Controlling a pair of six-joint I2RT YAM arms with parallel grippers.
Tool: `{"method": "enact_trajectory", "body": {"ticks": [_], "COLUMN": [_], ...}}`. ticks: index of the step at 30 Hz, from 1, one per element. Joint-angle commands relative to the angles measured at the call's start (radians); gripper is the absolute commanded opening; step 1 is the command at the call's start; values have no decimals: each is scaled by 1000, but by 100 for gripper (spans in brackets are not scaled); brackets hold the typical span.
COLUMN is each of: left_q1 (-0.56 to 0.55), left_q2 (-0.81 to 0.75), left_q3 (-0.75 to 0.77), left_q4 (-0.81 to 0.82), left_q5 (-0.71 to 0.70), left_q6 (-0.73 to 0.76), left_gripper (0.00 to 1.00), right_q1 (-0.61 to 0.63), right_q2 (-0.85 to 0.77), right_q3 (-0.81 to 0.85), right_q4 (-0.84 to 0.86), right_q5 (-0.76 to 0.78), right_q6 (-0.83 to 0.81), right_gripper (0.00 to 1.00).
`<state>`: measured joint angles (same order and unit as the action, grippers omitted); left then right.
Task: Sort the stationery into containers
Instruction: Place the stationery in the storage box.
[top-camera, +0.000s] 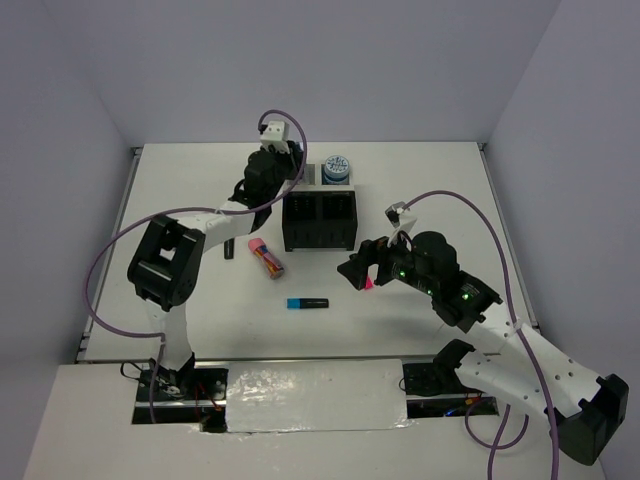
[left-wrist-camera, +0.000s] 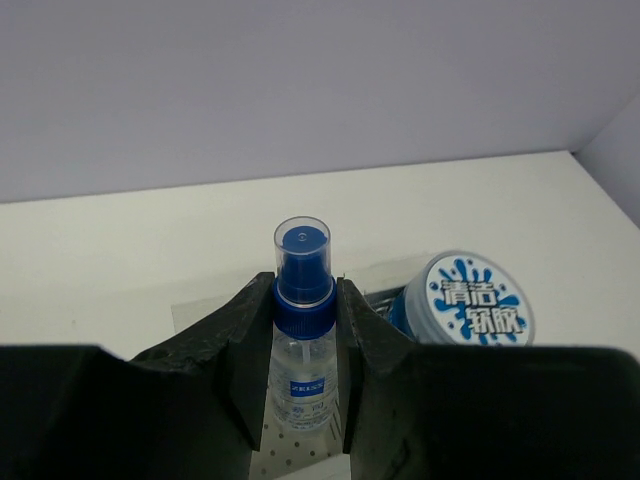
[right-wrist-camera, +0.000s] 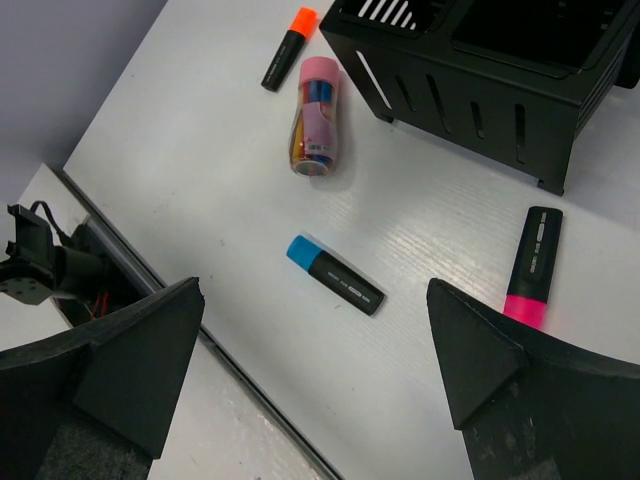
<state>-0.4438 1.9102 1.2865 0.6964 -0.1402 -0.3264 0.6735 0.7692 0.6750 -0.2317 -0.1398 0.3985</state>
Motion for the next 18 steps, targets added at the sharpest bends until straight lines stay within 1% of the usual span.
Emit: {"method": "enact_trajectory", "body": {"ticks": [1, 2, 3, 6, 10, 11, 13, 16, 17, 18], "left_q1": [-1, -1, -1, -1, -1, -1, -1, -1, -1, -1], "left_q2": [10, 7, 6, -5, -31, -52, -80, -166, -221, -249], "left_q3": [-10, -13, -16, -6, -6, -12, -16, -7, 13, 29], "left_q4": [86, 89, 89, 57, 34, 31, 12, -81, -125, -255], "left_q5": [13, 16, 16, -4, 1, -1, -2, -19, -28, -63], "left_q6": [-29, -31, -31, -43, -51, -54, -74, -105, -118, -138], "left_gripper": [21, 30, 50, 78, 92, 98, 99, 99, 99, 99], "right_q1": [-6, -5, -6, -6, -9, -12, -21, -60, -69, -69], "right_q2": [-10, -10, -7, -2, 5, 8, 16, 70, 117, 143], "right_q3": [18, 20, 26, 29, 29, 28, 24, 11, 8, 15], "right_q4": [37, 34, 29, 23, 19, 17, 14, 22, 25, 13], "right_q5": [-10, -11, -11, -11, -6, -3, 8, 5, 8, 28], "right_q6": [-23, -24, -27, -36, -41, -44, -50, -55, -56, -70], "right_gripper": [100, 100, 100, 100, 100, 100, 100, 100, 100, 100]}}
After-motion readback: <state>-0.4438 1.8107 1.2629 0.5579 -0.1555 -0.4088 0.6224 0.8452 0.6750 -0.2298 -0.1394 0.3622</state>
